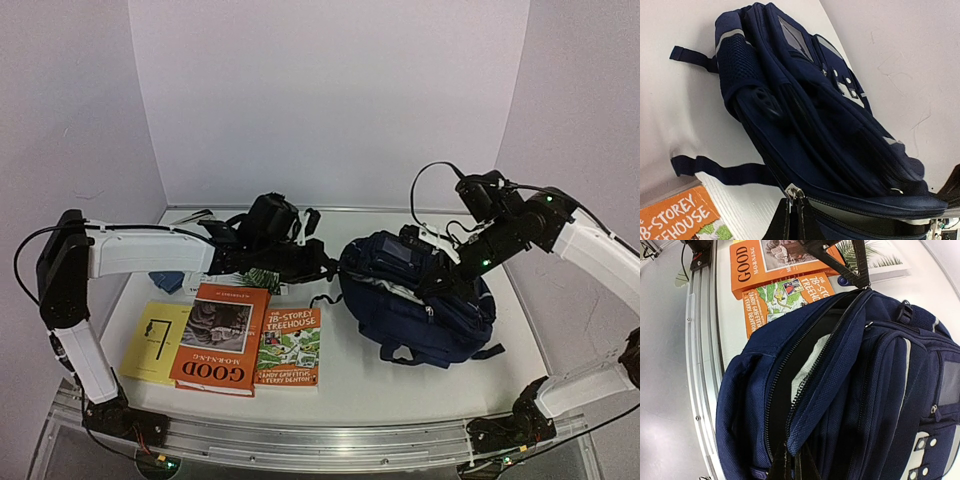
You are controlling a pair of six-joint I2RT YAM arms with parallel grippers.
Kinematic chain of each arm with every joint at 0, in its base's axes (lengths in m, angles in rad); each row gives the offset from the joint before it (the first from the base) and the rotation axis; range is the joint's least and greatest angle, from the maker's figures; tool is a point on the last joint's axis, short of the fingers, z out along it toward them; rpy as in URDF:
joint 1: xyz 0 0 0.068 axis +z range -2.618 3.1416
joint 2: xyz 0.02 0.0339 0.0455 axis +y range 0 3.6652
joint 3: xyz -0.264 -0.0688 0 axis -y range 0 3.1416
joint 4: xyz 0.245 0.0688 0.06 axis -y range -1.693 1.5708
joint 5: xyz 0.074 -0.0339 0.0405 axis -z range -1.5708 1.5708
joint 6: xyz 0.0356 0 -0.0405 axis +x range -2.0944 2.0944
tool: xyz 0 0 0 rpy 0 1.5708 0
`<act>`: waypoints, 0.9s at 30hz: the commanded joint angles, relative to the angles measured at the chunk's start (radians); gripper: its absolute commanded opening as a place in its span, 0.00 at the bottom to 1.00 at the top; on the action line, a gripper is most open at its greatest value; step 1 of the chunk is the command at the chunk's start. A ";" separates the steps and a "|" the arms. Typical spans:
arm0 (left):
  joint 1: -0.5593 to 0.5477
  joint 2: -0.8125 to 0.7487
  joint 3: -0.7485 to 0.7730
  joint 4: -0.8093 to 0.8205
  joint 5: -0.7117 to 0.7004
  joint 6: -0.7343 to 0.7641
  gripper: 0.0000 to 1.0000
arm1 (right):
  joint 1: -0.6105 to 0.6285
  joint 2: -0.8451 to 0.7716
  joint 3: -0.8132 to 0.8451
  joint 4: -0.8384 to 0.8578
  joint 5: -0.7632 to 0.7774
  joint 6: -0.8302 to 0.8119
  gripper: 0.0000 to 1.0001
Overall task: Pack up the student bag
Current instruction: Unzip the student bag at the center of the board.
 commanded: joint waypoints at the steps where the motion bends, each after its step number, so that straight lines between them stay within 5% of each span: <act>1: 0.097 0.057 0.037 0.037 -0.018 0.047 0.00 | -0.005 -0.076 0.080 -0.117 0.007 -0.044 0.00; 13: 0.210 0.271 0.144 0.109 0.128 0.041 0.00 | -0.027 -0.112 0.080 -0.114 0.000 -0.021 0.00; 22: 0.244 0.454 0.472 -0.045 0.154 0.147 0.00 | -0.039 -0.057 0.036 0.002 0.010 0.135 0.00; 24: 0.264 0.464 0.518 -0.077 0.153 0.157 0.08 | -0.039 -0.009 0.041 0.035 0.012 0.176 0.00; 27: 0.280 0.396 0.459 -0.064 0.114 0.182 0.35 | -0.039 0.081 0.068 0.058 0.004 0.235 0.00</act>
